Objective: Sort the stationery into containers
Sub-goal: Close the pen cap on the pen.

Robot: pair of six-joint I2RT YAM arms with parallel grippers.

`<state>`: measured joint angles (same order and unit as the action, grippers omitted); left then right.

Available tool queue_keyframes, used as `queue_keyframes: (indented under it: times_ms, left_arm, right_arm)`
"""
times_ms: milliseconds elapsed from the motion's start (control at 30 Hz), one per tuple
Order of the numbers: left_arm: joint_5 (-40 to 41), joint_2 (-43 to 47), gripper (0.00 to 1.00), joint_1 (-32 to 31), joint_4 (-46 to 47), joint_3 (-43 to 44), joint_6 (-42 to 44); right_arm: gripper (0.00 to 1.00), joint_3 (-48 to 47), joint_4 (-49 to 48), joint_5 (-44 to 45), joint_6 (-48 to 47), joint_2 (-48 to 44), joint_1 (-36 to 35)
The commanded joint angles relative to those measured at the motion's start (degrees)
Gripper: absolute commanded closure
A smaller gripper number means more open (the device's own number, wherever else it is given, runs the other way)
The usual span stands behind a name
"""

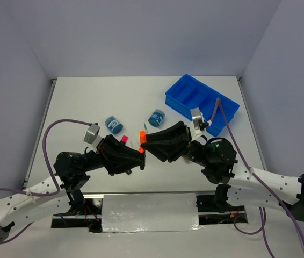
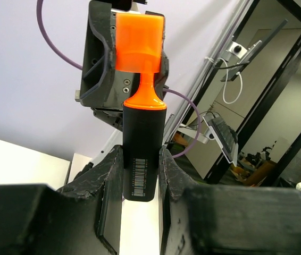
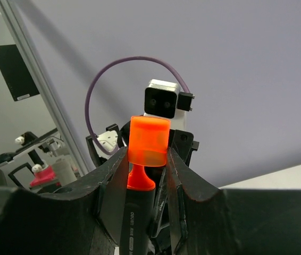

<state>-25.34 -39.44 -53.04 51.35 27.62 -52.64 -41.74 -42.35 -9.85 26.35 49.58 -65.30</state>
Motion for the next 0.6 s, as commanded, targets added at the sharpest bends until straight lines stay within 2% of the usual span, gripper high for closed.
queue_keyframes:
  times_ms: [0, 567]
  left_arm:
    - [1.4, 0.9, 1.0, -0.2, 3.1, -0.2, 2.0]
    - [5.4, 2.2, 1.0, -0.2, 1.1, 0.9, 4.8]
  right_arm:
    - [0.73, 0.8, -3.2, 0.6, 0.1, -1.1, -0.8]
    - [0.72, 2.4, -7.0, 0.6, -0.1, 0.2, -1.9]
